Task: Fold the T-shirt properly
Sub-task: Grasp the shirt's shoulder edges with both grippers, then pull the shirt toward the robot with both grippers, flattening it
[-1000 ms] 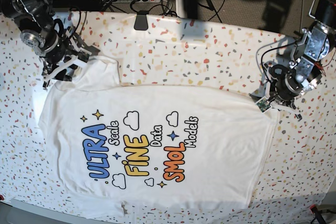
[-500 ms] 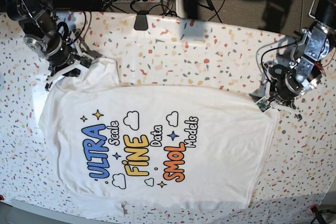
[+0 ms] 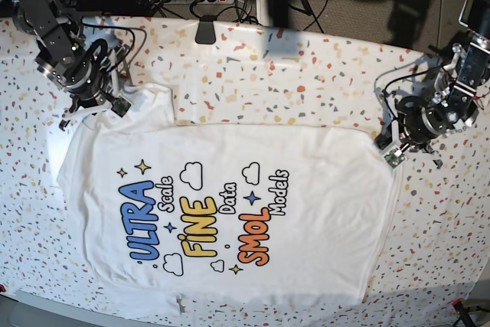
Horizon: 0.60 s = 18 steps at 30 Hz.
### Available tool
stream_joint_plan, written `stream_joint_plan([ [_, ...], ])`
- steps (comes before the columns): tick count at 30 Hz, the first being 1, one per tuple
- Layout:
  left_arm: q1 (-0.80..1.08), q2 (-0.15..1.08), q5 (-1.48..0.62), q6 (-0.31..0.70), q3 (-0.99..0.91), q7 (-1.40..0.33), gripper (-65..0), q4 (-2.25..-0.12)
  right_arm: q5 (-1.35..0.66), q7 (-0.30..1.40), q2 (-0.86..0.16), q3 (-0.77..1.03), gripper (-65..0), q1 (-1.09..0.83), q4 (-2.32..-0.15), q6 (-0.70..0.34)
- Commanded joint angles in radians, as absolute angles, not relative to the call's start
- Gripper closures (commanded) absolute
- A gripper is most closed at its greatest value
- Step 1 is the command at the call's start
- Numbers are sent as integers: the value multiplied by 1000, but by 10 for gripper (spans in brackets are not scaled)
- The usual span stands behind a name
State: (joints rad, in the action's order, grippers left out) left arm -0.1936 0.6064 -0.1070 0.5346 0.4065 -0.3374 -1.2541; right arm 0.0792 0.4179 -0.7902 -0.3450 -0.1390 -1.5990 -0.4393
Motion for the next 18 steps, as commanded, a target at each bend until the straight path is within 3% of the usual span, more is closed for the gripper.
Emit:
stream_joint_plan([
  [1,-200,632,-133,535,399,-331,0,-1287,75,413,-807,-316,0,-152,-1637,-444],
  [14,4,688,-122,225,377,-446,0,-1601,73,446,-805,40,0,-548,-1895,-443],
  [18,119,687,-105,183,295,-448,0,-1673,68,446,-772,148,0,-672,-1956,-443],
])
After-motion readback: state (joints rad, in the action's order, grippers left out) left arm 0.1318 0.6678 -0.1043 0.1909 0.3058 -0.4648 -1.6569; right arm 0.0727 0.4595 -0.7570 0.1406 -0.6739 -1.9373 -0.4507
